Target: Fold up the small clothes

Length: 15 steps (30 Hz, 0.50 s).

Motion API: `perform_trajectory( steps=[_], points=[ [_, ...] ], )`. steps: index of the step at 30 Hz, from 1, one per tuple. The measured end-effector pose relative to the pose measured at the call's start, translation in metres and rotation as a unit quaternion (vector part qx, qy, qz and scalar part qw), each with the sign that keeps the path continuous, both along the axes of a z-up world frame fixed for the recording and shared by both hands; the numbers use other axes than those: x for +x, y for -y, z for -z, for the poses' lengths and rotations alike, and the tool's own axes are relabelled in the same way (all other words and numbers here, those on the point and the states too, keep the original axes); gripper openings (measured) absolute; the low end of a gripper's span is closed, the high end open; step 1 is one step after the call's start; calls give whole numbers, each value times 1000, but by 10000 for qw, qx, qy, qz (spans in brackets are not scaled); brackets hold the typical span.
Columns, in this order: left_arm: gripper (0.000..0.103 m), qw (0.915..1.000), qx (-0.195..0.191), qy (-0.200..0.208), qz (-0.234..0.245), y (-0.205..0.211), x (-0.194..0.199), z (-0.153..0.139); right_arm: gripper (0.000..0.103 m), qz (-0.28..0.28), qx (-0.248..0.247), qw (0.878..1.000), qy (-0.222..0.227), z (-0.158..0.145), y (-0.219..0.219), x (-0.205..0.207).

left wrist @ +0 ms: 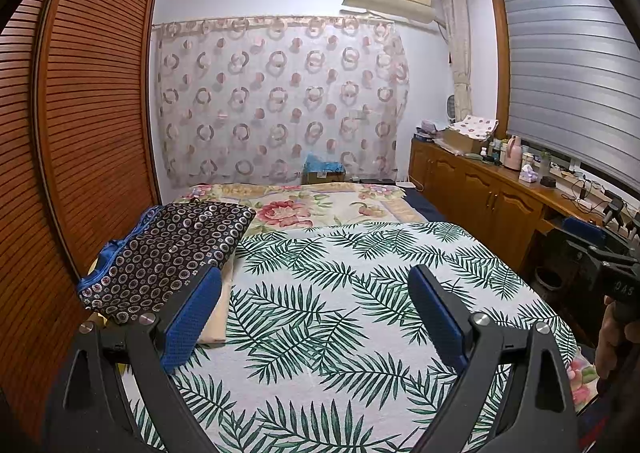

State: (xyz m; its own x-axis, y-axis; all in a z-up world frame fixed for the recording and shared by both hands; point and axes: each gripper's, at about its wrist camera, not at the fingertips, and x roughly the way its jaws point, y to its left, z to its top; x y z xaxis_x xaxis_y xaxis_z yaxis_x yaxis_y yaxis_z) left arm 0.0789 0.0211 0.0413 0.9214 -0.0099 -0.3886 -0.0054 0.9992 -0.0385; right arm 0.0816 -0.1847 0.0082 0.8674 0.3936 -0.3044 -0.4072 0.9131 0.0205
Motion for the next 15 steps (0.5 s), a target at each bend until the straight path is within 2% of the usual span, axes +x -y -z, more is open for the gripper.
perform_trajectory(
  steps=[15],
  points=[
    [95, 10000, 13, 9, 5, 1, 0, -2, 83, 1, 3, 10000, 31, 1, 0, -1]
  ],
)
